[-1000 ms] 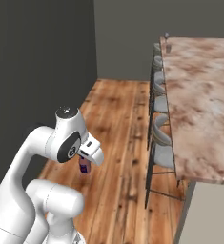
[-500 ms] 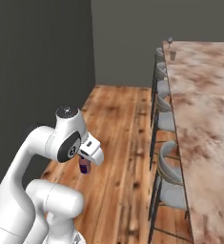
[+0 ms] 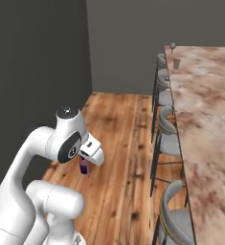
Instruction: There is a wine glass and glass cup on the dining counter. Place the wine bottle next to the wine glass and the juice bottle next to the glass cup.
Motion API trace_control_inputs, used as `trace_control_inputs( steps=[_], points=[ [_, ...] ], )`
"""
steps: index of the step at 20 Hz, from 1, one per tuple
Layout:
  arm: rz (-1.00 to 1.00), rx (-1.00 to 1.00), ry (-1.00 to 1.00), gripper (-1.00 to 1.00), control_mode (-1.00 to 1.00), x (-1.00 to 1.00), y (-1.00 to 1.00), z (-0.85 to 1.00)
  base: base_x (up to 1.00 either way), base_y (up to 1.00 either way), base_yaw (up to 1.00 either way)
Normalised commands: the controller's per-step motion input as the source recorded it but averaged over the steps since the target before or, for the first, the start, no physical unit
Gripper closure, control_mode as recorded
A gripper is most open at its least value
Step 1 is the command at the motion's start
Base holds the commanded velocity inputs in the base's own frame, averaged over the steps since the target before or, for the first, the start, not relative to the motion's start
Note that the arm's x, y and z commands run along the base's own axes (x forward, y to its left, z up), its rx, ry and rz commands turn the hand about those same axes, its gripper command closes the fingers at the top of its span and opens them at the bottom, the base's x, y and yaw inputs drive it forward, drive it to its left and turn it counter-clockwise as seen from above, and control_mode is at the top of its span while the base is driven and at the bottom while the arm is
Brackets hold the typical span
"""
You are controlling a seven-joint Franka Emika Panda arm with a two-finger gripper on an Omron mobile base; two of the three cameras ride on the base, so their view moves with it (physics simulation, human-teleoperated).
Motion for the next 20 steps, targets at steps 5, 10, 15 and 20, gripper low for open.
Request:
trace_control_inputs(
  steps=[5,10,15,20],
  points=[
    [0.0,0.0,0.0,1.0,1.0,0.0,0.0,0.0,0.94,0.3,0.0],
    [0.0,0.0,0.0,1.0,1.0,0.0,0.0,0.0,0.94,0.31,0.0],
    [0.0,0.0,0.0,1.0,1.0,0.0,0.0,0.0,0.94,0.32,0.0],
    [0.0,0.0,0.0,1.0,1.0,0.0,0.0,0.0,0.94,0.32,0.0]
  ],
)
